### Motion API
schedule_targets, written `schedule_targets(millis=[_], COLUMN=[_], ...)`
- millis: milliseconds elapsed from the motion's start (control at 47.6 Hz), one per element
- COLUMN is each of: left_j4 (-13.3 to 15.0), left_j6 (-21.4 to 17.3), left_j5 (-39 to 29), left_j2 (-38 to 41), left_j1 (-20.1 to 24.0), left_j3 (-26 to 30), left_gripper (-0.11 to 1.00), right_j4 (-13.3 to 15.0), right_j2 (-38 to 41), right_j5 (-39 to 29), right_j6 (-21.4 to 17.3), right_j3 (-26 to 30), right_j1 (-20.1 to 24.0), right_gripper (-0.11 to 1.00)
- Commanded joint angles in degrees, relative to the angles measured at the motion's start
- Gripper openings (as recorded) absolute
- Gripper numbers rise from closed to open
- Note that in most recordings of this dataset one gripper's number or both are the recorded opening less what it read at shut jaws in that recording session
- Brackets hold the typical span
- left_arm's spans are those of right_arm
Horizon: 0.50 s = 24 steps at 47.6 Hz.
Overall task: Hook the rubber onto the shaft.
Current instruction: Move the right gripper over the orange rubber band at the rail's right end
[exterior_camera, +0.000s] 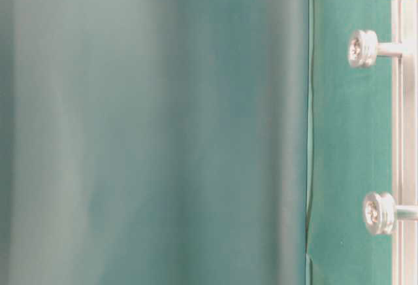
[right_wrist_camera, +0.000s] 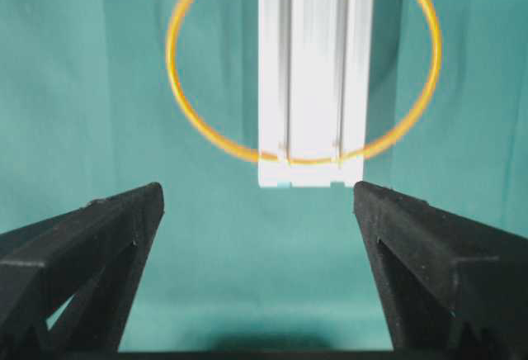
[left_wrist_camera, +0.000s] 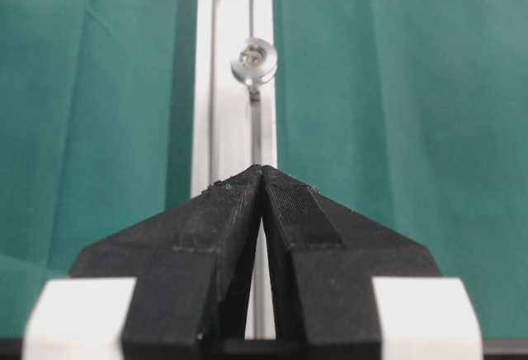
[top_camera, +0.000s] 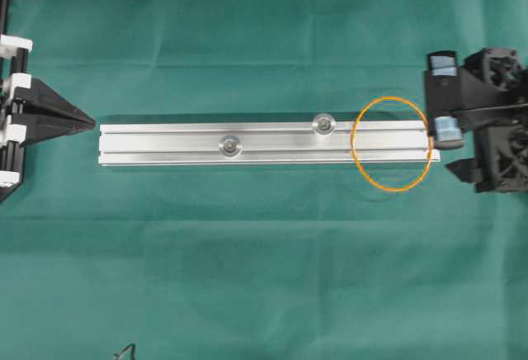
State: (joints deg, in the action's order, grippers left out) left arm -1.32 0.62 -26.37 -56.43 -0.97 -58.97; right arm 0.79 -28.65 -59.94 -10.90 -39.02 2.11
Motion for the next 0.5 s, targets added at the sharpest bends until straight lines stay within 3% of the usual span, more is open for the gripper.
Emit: schedule_targets(millis=[0,483], left_j4=[-0.1,-0.1], left_j6=[-0.1,-0.1], left_j5=[0.4,0.3], left_j2=[0.4,0.5], left_j1=[-0.2,-0.2], left_j3=[1.8,1.8], left_gripper=[0.02,0.02], right_j4=[-0.2,-0.4], right_j2=[1.4,5.4], right_j5=[1.1,1.1], right_j6=[0.1,0.1], right_j3=[2.7,5.6], right_j1=[0.2,0.4], right_gripper=[0.98,0.98])
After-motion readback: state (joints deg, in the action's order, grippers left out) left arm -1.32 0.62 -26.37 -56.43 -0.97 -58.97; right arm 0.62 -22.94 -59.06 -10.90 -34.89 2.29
